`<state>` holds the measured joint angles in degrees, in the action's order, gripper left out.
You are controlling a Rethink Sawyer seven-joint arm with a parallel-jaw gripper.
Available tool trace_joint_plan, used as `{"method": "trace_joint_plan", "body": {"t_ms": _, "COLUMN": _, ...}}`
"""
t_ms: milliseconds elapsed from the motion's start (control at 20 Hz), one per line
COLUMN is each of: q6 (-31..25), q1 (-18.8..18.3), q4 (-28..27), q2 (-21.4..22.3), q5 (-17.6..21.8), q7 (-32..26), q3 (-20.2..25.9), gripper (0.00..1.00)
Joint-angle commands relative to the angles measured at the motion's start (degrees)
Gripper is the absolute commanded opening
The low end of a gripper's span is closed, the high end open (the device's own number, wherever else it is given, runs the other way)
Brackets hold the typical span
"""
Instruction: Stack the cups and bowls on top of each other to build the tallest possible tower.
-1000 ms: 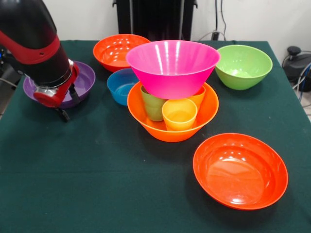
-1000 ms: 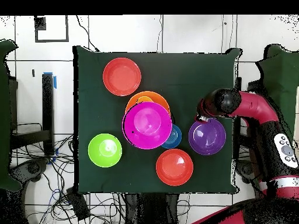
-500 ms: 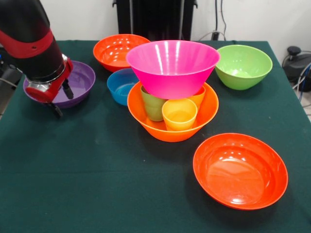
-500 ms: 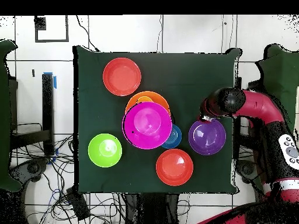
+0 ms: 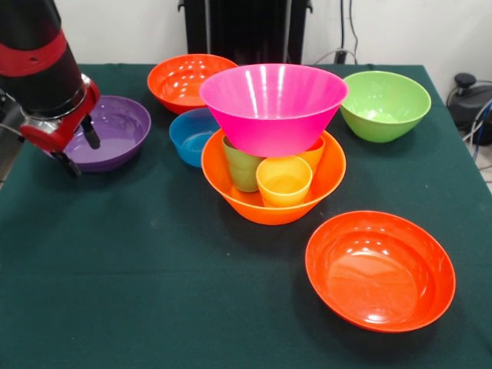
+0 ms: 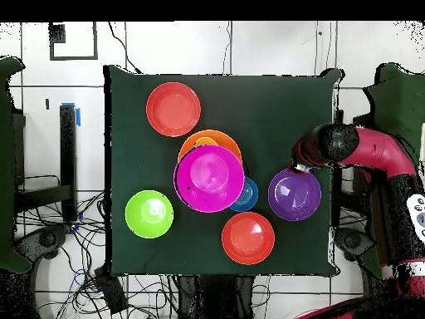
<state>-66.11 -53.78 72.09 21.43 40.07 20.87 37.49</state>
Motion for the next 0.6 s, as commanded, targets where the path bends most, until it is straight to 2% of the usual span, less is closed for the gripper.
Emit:
{"method": "trace_joint_plan", "body": {"t_ms": 50, "q6": -2.5, "q1": -0.7, "q4": 2.5, "q2": -0.6, "q5": 5.2, "q7": -20.1, "q3": -0.3, "gripper": 1.0}}
{"method": "trace_joint_plan", "body": {"t_ms": 600, "q6": -1.2, "q1": -2.0, "q4": 5.0, "q2": 0.2, "q5": 6.5, "q7": -20.0, "q3": -0.6, "gripper": 1.0}}
